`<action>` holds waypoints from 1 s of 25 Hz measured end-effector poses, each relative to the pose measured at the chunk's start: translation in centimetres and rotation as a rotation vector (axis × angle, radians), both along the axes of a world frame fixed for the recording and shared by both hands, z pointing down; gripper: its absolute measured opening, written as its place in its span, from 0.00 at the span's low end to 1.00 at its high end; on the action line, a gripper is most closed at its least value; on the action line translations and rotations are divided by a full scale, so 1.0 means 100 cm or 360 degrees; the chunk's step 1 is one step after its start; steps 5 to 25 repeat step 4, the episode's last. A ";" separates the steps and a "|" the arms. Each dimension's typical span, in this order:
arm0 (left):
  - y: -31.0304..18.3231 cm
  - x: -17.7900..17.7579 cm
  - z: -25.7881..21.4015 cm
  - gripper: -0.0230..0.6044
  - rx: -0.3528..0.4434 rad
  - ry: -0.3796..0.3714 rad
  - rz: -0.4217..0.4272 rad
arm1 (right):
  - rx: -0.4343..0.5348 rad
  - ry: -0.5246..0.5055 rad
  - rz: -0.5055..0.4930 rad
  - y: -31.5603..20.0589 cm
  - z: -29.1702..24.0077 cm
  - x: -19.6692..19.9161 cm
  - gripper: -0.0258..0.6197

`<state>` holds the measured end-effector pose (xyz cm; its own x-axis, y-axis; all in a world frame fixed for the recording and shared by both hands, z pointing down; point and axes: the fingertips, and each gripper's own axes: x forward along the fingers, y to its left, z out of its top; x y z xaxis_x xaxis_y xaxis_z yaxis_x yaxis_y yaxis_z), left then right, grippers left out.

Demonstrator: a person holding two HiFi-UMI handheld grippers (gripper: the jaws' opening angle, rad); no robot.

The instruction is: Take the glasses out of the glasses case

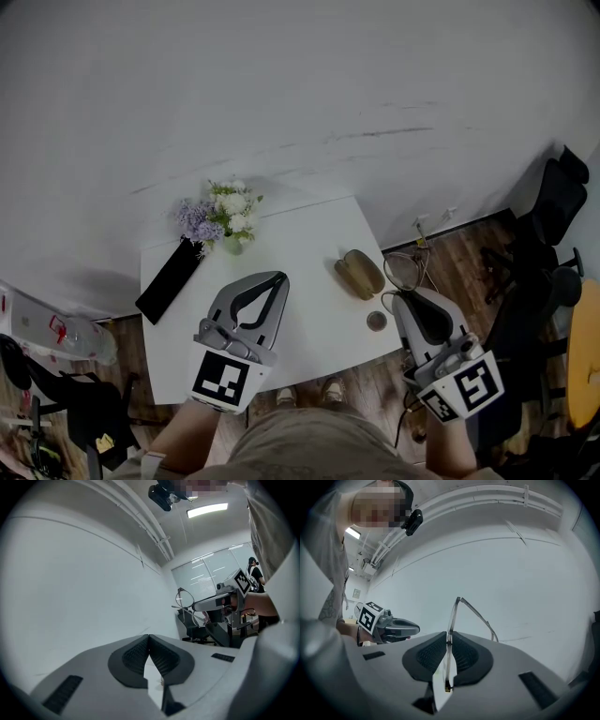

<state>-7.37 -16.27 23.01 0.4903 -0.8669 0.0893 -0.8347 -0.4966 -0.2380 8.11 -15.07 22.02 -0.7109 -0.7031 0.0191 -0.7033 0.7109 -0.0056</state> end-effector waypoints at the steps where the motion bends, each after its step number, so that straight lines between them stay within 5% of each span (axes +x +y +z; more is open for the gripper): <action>1: -0.001 0.000 0.000 0.06 0.0000 -0.0003 0.0000 | -0.0002 0.0005 -0.0002 0.000 0.001 0.000 0.13; 25: -0.002 -0.002 0.003 0.06 -0.0012 -0.0010 -0.0005 | -0.0008 0.0020 -0.0008 -0.001 0.002 -0.002 0.13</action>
